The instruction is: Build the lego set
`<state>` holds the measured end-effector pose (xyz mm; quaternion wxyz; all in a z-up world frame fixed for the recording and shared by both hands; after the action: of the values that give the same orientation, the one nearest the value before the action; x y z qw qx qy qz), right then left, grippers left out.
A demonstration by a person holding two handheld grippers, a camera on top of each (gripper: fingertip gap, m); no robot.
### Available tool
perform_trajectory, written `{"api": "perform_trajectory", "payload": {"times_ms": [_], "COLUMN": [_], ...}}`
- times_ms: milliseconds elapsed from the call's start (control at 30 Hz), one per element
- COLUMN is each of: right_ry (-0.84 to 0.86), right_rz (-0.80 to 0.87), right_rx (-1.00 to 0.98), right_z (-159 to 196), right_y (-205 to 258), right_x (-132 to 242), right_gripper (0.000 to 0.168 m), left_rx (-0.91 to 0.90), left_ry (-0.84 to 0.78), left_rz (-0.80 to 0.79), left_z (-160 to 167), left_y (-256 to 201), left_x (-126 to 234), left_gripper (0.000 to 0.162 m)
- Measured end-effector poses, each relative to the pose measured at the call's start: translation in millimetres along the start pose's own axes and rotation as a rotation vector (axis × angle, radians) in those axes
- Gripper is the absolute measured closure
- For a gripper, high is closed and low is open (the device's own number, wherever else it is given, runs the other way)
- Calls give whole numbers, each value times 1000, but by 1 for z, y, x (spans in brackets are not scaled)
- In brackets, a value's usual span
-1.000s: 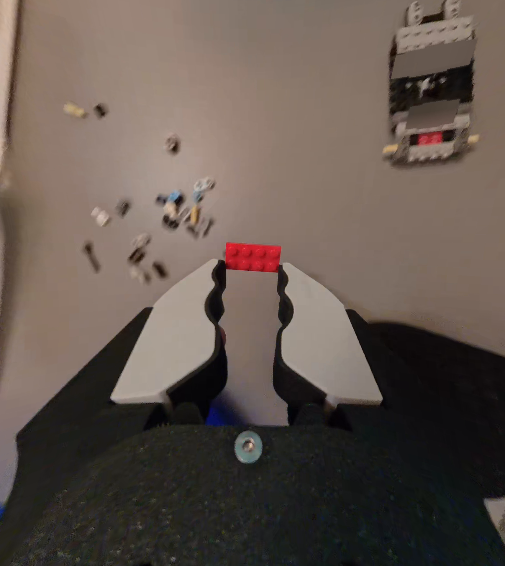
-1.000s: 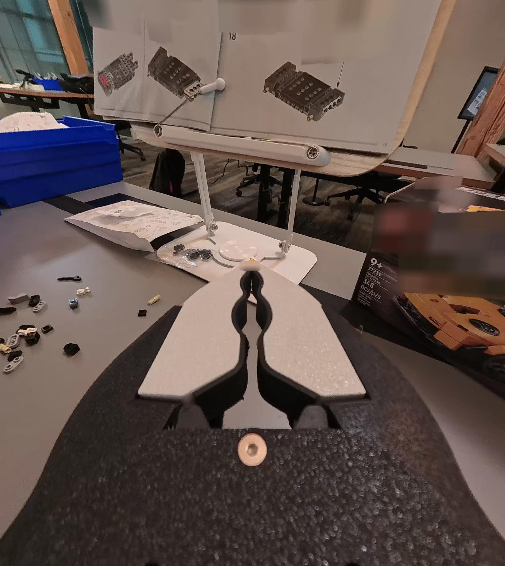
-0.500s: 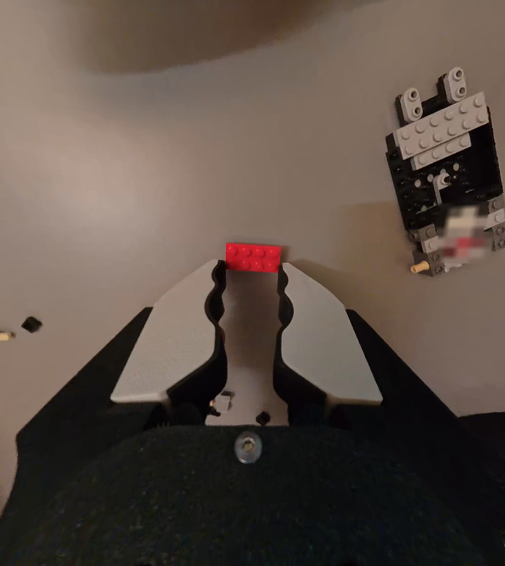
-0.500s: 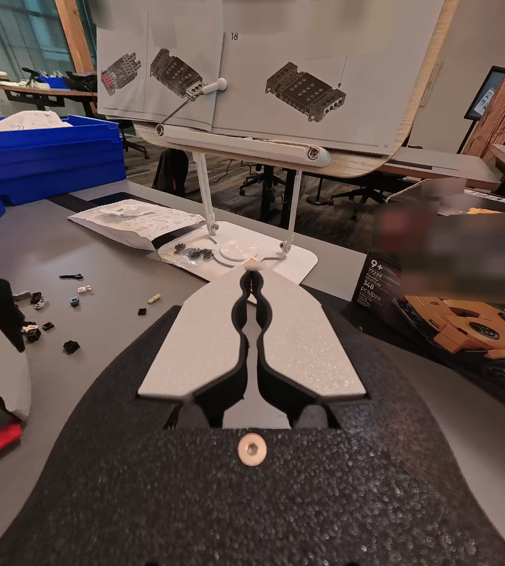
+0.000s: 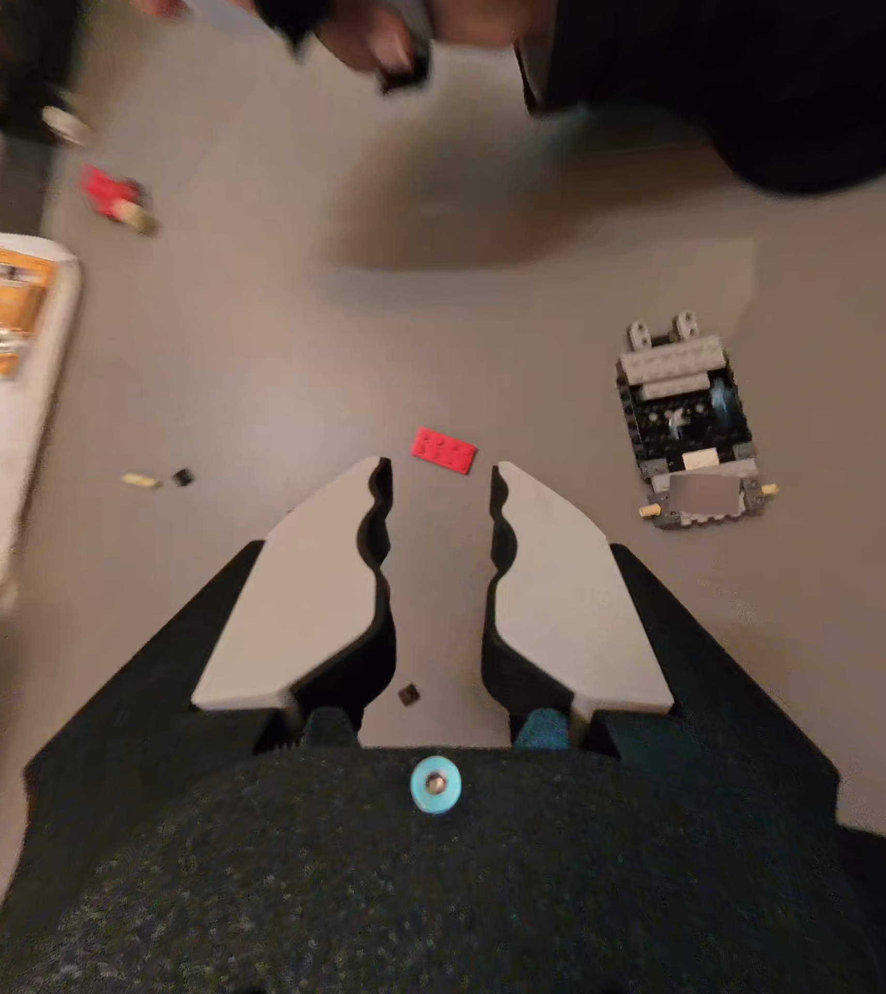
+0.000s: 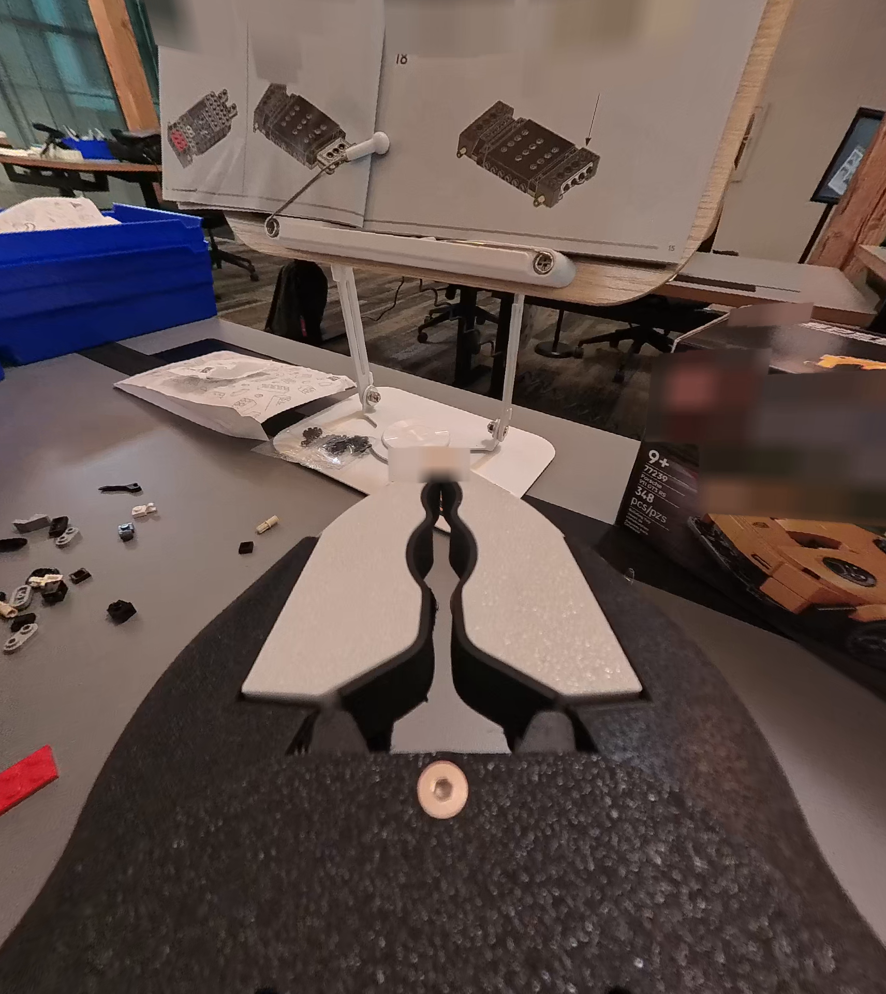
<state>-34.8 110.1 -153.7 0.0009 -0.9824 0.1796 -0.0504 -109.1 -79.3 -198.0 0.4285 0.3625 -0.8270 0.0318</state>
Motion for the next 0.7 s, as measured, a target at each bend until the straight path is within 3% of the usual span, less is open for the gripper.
{"api": "perform_trajectory", "payload": {"times_ms": [167, 333, 533, 700], "right_ry": [-12, -30, -28, -16], "right_rz": [29, 65, 62, 56], "right_rx": [3, 26, 13, 3], "right_z": [-2, -8, -6, -1], "right_y": [-2, -4, -3, -3], "right_x": [2, 6, 5, 3], "right_gripper": [168, 168, 168, 168], "left_rx": [235, 515, 750, 883], "left_ry": [-284, -488, -335, 7], "left_rz": [-312, -753, -1143, -1084], "left_z": [-5, 41, 153, 240], "left_y": [53, 113, 149, 159], "left_x": [83, 192, 299, 315], "left_gripper": [153, 162, 162, 160]}}
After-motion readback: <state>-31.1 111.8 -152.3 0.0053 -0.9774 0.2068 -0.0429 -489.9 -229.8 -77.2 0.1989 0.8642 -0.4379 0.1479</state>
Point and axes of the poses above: each gripper's, where its closed fingertips meet, x back along the fingers, z out of its underside, y = z × x across the jaws, the point moved 1 cm from there along x, back along the fingers, and after that the axes turned 15 degrees about -z, right-handed, at the moved point
